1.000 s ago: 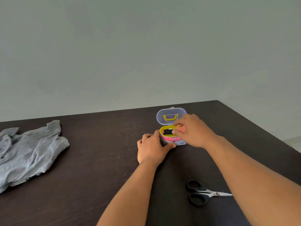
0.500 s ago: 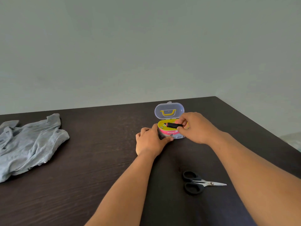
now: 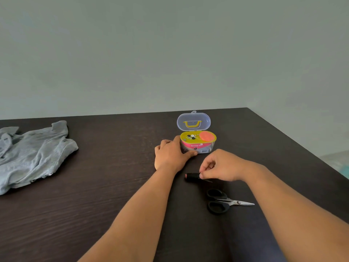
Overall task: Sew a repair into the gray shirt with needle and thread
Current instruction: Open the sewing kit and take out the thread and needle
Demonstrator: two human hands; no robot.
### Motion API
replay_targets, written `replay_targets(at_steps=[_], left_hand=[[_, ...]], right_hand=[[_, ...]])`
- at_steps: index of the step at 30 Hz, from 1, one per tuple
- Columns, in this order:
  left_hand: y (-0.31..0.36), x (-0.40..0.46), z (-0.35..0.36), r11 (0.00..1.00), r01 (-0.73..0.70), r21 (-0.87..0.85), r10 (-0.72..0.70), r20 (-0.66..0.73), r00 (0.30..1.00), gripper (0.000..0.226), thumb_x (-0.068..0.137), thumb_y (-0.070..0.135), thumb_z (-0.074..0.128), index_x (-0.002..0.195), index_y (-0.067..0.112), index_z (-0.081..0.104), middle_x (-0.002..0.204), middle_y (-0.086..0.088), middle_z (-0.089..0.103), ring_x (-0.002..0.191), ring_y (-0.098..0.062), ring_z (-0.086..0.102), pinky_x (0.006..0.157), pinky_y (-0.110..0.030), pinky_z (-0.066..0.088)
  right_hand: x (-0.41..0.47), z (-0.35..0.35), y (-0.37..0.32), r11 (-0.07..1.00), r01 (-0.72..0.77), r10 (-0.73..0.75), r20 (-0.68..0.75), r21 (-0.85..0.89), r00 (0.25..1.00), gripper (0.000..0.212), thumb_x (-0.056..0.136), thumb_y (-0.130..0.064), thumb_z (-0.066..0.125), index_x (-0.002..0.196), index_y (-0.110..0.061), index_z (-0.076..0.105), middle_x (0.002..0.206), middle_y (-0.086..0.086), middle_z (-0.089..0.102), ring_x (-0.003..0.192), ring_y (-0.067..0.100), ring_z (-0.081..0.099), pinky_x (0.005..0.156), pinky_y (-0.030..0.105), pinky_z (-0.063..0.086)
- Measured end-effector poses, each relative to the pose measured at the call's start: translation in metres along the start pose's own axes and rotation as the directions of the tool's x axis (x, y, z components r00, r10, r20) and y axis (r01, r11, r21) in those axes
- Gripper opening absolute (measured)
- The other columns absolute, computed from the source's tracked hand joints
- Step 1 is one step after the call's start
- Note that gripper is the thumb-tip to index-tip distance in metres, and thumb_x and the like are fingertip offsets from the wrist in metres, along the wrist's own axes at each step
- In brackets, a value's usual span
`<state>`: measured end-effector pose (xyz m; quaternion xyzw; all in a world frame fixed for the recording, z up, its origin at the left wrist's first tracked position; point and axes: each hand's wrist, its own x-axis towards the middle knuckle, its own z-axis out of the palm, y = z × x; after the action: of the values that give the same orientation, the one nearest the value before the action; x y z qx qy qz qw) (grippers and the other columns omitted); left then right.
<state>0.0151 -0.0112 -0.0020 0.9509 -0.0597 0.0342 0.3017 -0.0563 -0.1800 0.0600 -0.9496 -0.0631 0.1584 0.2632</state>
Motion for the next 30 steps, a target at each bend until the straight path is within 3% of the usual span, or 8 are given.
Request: replay_targets(at_steps=[6,10,15,20,26,30], left_hand=[[-0.004,0.004,0.005,1.0,-0.001,0.001,0.001,0.0,1.0,0.07,0.078,0.076,0.063,0.134,0.037,0.047,0.136,-0.005,0.057,0.14,-0.025,0.04,0.113,-0.044,0.033],[-0.007,0.007,0.01,1.0,0.004,-0.019,-0.004,-0.003,1.0,0.069,0.076,0.078,0.063,0.131,0.04,0.048,0.134,-0.005,0.057,0.138,-0.026,0.041,0.111,-0.042,0.033],[-0.009,0.011,0.013,1.0,0.004,-0.006,-0.004,0.001,1.0,0.069,0.075,0.08,0.062,0.129,0.041,0.047,0.134,-0.002,0.058,0.139,-0.025,0.041,0.111,-0.043,0.033],[-0.009,0.011,0.012,1.0,-0.005,0.0,0.005,-0.007,1.0,0.068,0.076,0.08,0.062,0.13,0.041,0.047,0.135,-0.001,0.058,0.14,-0.024,0.04,0.112,-0.044,0.032],[-0.008,0.01,0.012,1.0,-0.019,0.0,0.019,-0.01,1.0,0.067,0.077,0.078,0.062,0.131,0.041,0.046,0.136,0.002,0.059,0.142,-0.022,0.037,0.114,-0.044,0.03],[-0.007,0.009,0.011,1.0,-0.019,0.002,0.019,-0.009,1.0,0.067,0.077,0.078,0.061,0.131,0.04,0.047,0.135,0.002,0.06,0.142,-0.021,0.037,0.114,-0.044,0.03]], right_hand=[[0.001,-0.002,-0.001,1.0,-0.015,0.015,0.033,0.003,0.999,0.006,0.081,-0.029,0.078,0.075,-0.031,0.077,0.058,-0.022,0.065,0.055,-0.011,0.056,0.063,0.016,0.041],[0.009,-0.017,-0.004,1.0,0.0,-0.006,-0.245,-0.028,0.969,0.013,0.081,-0.03,0.075,0.069,-0.027,0.072,0.057,-0.016,0.061,0.055,-0.002,0.055,0.059,0.017,0.039],[0.036,-0.035,-0.008,0.999,-0.031,0.007,-0.491,-0.04,0.871,0.006,0.086,-0.03,0.067,0.088,-0.024,0.065,0.081,-0.01,0.061,0.079,0.013,0.062,0.07,0.028,0.049],[0.061,-0.033,-0.01,0.98,-0.171,0.097,-0.499,-0.105,0.861,0.024,0.082,-0.034,0.066,0.087,-0.01,0.068,0.088,0.006,0.065,0.084,0.025,0.062,0.072,0.037,0.052],[0.068,-0.032,-0.007,0.971,-0.201,0.11,-0.5,-0.133,0.859,0.028,0.089,-0.033,0.063,0.102,-0.01,0.072,0.105,0.009,0.07,0.098,0.027,0.064,0.087,0.042,0.055],[0.068,-0.032,-0.008,0.973,-0.197,0.112,-0.502,-0.119,0.857,0.028,0.088,-0.032,0.063,0.106,-0.012,0.071,0.11,0.008,0.068,0.105,0.026,0.061,0.089,0.042,0.054]])
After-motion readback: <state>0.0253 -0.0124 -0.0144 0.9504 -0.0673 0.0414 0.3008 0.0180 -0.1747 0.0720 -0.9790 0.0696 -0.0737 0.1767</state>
